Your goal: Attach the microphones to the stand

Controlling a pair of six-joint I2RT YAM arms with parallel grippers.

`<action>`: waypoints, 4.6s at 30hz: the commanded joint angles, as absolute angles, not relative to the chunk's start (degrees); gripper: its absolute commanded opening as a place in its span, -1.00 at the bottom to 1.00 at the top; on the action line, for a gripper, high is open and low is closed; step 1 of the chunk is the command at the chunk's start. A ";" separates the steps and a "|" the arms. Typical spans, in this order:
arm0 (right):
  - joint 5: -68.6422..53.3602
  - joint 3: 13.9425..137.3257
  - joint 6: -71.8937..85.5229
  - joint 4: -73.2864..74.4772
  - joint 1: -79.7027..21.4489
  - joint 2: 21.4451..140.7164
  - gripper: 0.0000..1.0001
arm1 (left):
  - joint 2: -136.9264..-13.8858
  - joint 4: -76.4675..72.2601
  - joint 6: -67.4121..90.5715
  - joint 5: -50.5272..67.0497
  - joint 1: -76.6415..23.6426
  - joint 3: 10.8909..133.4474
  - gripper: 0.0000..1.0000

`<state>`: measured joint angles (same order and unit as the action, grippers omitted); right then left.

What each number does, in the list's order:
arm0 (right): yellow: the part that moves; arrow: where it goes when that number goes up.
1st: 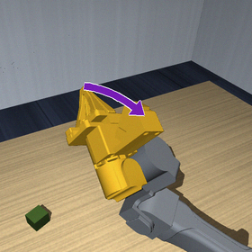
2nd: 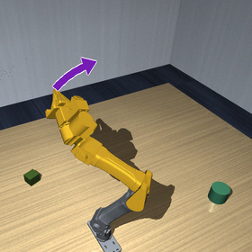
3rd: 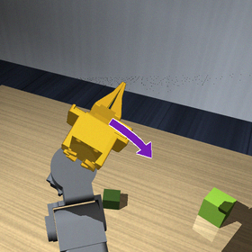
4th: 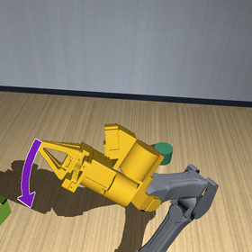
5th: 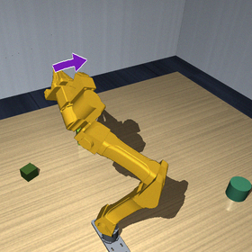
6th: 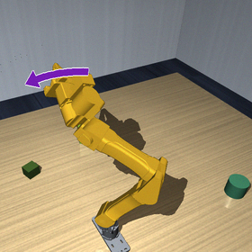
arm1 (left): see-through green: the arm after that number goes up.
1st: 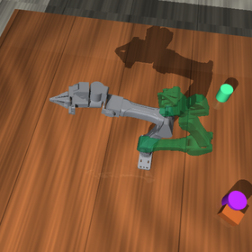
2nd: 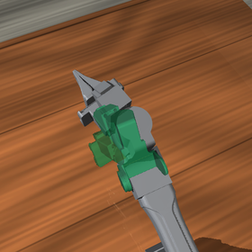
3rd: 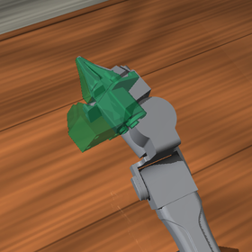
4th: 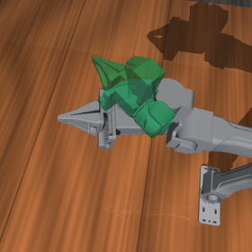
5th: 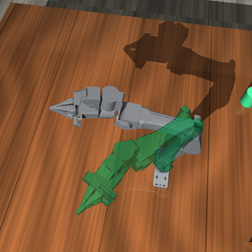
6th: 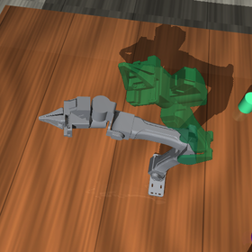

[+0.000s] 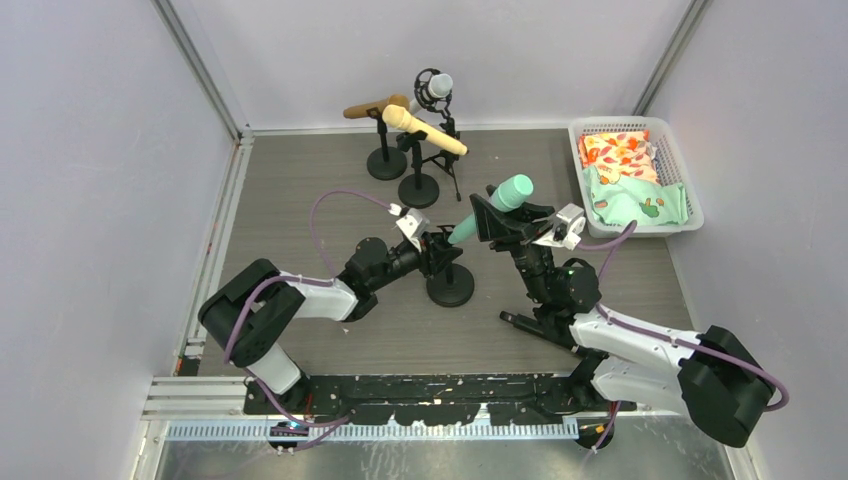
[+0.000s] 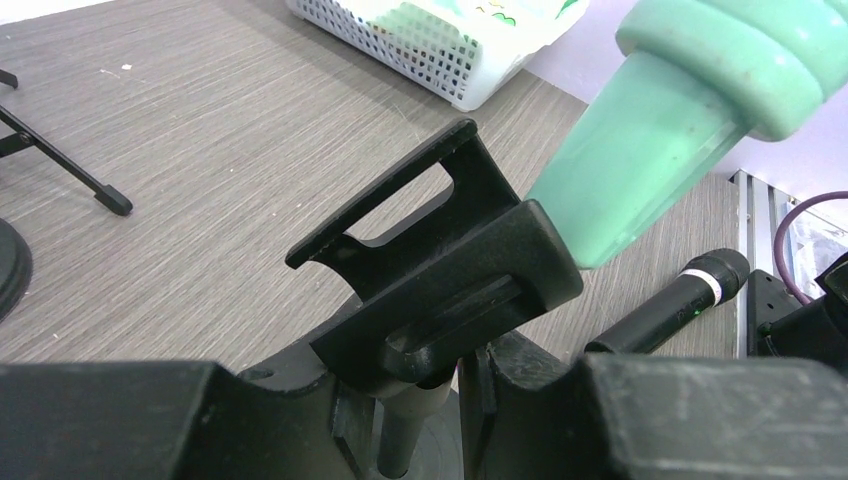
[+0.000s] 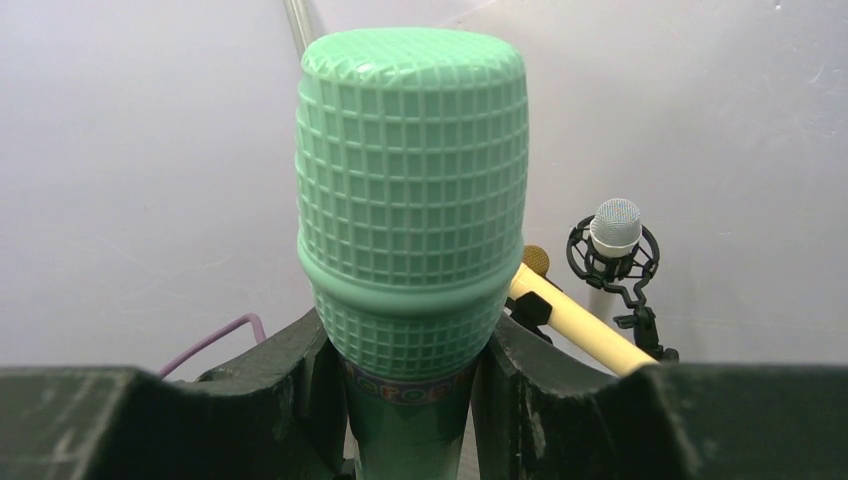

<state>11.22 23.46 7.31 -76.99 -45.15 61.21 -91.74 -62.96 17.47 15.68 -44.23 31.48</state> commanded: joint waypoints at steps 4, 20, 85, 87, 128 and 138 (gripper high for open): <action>9.45 24.17 6.93 -77.01 -45.42 60.22 -0.99 | -92.42 -66.36 21.07 18.45 -44.82 32.15 -0.99; 1.99 19.57 2.34 -67.02 -46.49 60.63 -0.99 | -92.64 -69.80 27.61 17.01 -44.82 33.22 -0.99; 23.00 23.43 6.64 -49.42 -56.13 91.48 -0.99 | -86.73 -71.95 23.99 22.58 -44.82 32.46 -0.99; 22.14 23.67 7.44 -49.88 -56.12 92.65 -0.99 | -86.33 -71.41 23.47 22.59 -44.82 32.49 -1.00; 25.40 27.31 16.50 -14.32 -56.04 39.35 0.73 | -80.91 -62.51 14.76 13.29 -44.74 29.85 -0.99; 16.96 49.59 22.68 18.33 -56.06 40.12 0.74 | -81.26 -65.13 10.74 18.99 -44.82 28.41 -0.99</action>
